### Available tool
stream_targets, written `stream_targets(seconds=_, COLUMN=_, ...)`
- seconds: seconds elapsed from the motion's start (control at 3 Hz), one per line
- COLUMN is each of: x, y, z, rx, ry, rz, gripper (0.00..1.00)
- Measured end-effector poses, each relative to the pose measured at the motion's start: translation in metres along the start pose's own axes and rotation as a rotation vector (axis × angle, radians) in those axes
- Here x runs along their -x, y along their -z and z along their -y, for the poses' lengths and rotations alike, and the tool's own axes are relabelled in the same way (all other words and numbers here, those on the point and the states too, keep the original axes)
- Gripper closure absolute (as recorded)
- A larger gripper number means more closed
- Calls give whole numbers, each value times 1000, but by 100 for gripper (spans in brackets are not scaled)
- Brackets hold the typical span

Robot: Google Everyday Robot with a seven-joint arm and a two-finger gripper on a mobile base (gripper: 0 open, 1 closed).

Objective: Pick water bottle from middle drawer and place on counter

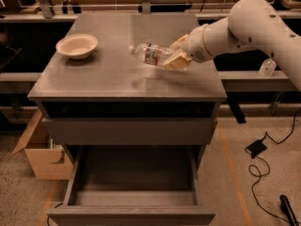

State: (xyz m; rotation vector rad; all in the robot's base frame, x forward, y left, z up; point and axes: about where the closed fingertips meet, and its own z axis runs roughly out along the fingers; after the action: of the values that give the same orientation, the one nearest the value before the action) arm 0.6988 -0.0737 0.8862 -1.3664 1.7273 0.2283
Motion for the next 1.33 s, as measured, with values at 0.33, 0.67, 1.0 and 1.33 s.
stream_targets(seconds=0.33, x=-15, y=-18, z=23, rx=46, ry=-91, rz=-19, gripper=100)
stream_targets(seconds=0.67, x=-32, y=-32, z=34, rx=81, ry=-160, rz=-29, gripper=100)
stream_targets(seconds=1.0, x=-32, y=-32, z=37, rx=81, ry=-164, rz=-30, gripper=74)
stream_targets(seconds=1.33, x=-32, y=-32, z=37, rx=81, ry=-164, rz=-30, gripper=52)
